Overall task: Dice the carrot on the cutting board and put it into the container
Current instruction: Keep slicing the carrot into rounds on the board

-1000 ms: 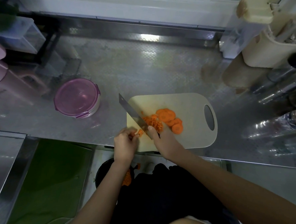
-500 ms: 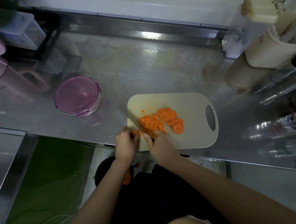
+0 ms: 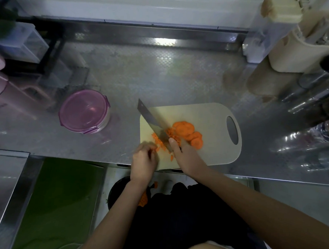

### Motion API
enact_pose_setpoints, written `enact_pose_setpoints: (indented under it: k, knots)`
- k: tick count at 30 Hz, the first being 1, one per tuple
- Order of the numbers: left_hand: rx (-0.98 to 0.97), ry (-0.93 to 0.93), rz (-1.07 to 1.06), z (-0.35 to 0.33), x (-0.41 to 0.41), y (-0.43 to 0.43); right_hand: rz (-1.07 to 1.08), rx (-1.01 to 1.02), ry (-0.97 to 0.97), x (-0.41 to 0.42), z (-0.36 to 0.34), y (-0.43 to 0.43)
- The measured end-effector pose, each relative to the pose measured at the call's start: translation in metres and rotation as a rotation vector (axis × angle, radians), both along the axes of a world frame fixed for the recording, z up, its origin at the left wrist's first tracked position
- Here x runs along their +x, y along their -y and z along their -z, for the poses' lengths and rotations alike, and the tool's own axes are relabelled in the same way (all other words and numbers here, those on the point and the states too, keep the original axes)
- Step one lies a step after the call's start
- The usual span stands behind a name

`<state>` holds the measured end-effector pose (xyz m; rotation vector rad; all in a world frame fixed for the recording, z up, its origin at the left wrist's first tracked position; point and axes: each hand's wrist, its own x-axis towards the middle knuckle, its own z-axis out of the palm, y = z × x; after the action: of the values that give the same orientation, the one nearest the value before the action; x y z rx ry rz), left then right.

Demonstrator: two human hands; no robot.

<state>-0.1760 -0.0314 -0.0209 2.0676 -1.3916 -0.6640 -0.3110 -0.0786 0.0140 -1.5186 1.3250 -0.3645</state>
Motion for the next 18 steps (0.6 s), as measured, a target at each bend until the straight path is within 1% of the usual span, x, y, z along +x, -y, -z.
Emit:
enact_pose_setpoints:
  k: [3,6,12,18]
  knots:
    - [-0.003,-0.019,0.004,-0.006,-0.004,0.004,0.031,0.002,-0.038,-0.013,-0.01,0.008]
    - [-0.023,-0.026,-0.001,-0.009,-0.007,0.012,0.082,-0.052,-0.081,-0.026,-0.016,0.017]
    - [-0.071,0.103,0.193,-0.016,-0.016,0.05,0.21,-0.047,-0.129,-0.052,-0.014,0.029]
    - [0.099,0.197,0.423,-0.021,-0.026,0.094,0.379,0.032,-0.08,-0.063,-0.007,0.031]
